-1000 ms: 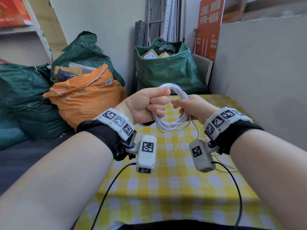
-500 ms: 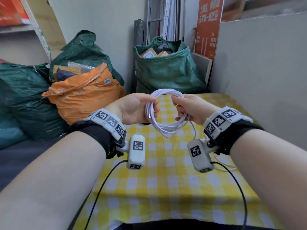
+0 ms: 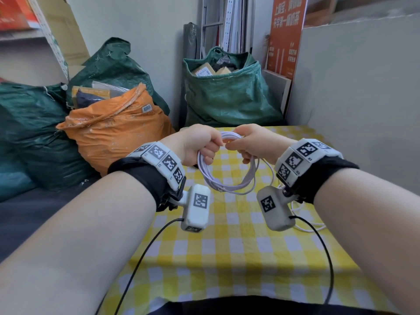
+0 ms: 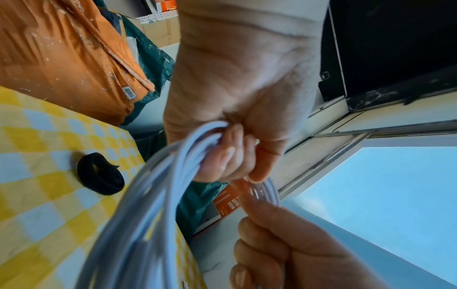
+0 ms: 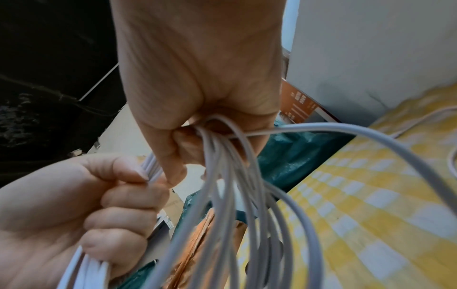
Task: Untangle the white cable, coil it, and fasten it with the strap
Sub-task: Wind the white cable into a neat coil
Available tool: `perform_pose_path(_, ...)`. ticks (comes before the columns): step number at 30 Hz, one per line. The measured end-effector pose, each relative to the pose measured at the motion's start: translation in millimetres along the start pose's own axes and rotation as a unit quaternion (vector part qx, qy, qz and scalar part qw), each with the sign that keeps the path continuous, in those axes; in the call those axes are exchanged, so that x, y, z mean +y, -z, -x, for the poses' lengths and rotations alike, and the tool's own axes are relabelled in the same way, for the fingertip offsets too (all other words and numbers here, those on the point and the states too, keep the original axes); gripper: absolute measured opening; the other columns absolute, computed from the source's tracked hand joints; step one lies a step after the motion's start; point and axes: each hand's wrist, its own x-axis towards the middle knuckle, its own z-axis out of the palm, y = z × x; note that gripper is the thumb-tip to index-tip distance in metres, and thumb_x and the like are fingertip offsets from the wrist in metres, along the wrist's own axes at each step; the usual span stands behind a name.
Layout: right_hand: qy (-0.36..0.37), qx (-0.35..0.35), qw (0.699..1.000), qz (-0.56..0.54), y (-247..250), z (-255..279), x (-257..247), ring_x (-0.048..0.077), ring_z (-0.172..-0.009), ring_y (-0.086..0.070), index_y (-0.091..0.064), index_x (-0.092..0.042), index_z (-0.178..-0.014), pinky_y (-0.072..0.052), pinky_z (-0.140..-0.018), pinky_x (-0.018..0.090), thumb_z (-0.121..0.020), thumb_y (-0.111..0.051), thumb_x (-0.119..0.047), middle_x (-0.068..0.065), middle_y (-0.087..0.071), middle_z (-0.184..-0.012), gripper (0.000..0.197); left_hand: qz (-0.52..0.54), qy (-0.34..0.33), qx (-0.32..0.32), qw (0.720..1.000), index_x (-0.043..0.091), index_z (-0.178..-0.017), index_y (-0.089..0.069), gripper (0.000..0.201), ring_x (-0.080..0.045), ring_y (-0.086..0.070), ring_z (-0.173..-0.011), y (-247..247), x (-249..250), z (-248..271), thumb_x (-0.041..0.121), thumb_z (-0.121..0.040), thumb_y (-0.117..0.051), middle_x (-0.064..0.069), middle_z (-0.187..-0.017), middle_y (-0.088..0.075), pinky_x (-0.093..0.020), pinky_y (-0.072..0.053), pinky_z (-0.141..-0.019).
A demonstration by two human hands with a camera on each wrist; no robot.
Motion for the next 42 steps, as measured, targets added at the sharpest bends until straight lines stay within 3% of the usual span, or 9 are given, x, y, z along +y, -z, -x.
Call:
perform_pose_path(3,-0.016,0.007,0.998,-0.059,3.7,0.8,6.6,0.014,-0.047,-0.044,-0.055,-0.008,-0.086,-0.048,-0.051,0.026,-0.087,-0.063,-0.012,0.000,-0.042,-0.056,0.010,0.048,-0.009,0.026,0.998,0.010,-0.084,-0.052,0.020,-0.006,-0.016,-0.032,0.7,-1.8,-2.4,0.002,-0.089,-0.034,0.008,-0.041,-0.020,-0.016,-0.023,-0.034)
perform_pose_path(8,-0.058,0.022,0.989,-0.131,7.2,-2.8,18.8,0.014,-0.048,-0.053,-0.053,-0.013,-0.073,-0.048,-0.053,0.025,-0.086,-0.068,-0.025,-0.001,-0.048,-0.056,0.023,0.166,-0.032,0.046,0.985,0.012,-0.075,-0.042,0.021,-0.007,-0.017,-0.030,2.6,-11.4,-6.1,0.003,-0.090,-0.031,0.008,-0.040,-0.020,-0.015,-0.021,-0.036)
perform_pose_path(13,-0.069,0.005,0.961,-0.269,6.1,-2.7,25.6,0.011,-0.046,-0.051,-0.056,-0.013,-0.083,-0.054,-0.071,0.035,-0.088,-0.067,-0.024,-0.003,-0.046,-0.056,0.016,0.282,-0.052,0.047,0.957,0.014,-0.074,-0.040,0.023,-0.009,-0.019,-0.030,3.3,-24.1,-9.9,0.003,-0.089,-0.027,0.006,-0.040,-0.021,-0.016,-0.026,-0.036)
perform_pose_path(18,-0.066,0.025,0.945,-0.320,-0.1,-3.0,25.2,0.008,-0.041,-0.032,-0.054,-0.015,-0.075,-0.038,-0.047,0.021,-0.091,-0.061,-0.017,-0.006,-0.037,-0.053,0.018,0.295,-0.039,0.013,0.955,0.016,-0.073,-0.039,0.024,-0.009,-0.023,-0.032,3.5,-33.5,-10.5,0.004,-0.090,-0.025,0.006,-0.042,-0.024,-0.019,-0.032,-0.041)
perform_pose_path(21,-0.077,0.046,0.936,-0.341,-1.6,-4.1,25.6,0.008,-0.040,-0.028,-0.052,-0.015,-0.071,-0.030,-0.045,0.020,-0.090,-0.063,-0.015,-0.007,-0.036,-0.049,0.022,0.292,-0.035,0.012,0.956,0.016,-0.076,-0.040,0.023,-0.010,-0.024,-0.033,3.1,-36.4,-9.0,0.004,-0.090,-0.026,0.006,-0.042,-0.024,-0.023,-0.033,-0.048)
perform_pose_path(26,-0.104,0.095,0.941,-0.308,-5.7,-7.6,24.3,0.009,-0.037,-0.022,-0.042,-0.019,-0.068,-0.022,-0.035,0.018,-0.085,-0.067,-0.015,-0.003,-0.031,-0.056,0.030,0.270,-0.020,-0.001,0.963,0.016,-0.074,-0.039,0.023,-0.012,-0.028,-0.035,1.4,-40.2,-7.4,0.004,-0.089,-0.026,0.004,-0.044,-0.025,-0.025,-0.037,-0.056)
perform_pose_path(33,-0.064,0.121,0.986,-0.092,-6.8,-4.9,18.6,0.015,-0.045,-0.026,-0.049,-0.014,-0.077,-0.024,-0.045,0.025,-0.083,-0.066,-0.017,0.001,-0.029,-0.059,0.019,0.168,-0.007,-0.002,0.986,0.012,-0.075,-0.044,0.019,-0.018,-0.048,-0.051,3.3,-42.0,-7.1,0.001,-0.089,-0.038,-0.003,-0.055,-0.044,-0.032,-0.049,-0.070)
perform_pose_path(38,-0.041,0.079,0.995,-0.044,-6.8,-3.3,14.1,0.015,-0.044,-0.029,-0.053,-0.012,-0.074,-0.027,-0.045,0.024,-0.079,-0.070,-0.014,0.000,-0.031,-0.056,0.018,0.090,-0.042,0.011,0.995,0.013,-0.078,-0.054,0.014,-0.013,-0.052,-0.050,4.6,-35.3,-7.3,0.010,-0.092,-0.054,-0.001,-0.062,-0.050,-0.030,-0.050,-0.065)
perform_pose_path(42,-0.042,0.069,0.994,-0.073,-5.9,-2.2,13.7,0.015,-0.045,-0.032,-0.051,-0.016,-0.065,-0.030,-0.048,0.026,-0.077,-0.070,-0.007,0.000,-0.035,-0.056,0.025,0.111,-0.046,0.024,0.993,0.016,-0.075,-0.053,0.022,-0.006,-0.042,-0.041,5.8,-33.8,-7.8,0.029,-0.092,-0.058,0.004,-0.058,-0.049,-0.018,-0.042,-0.044)
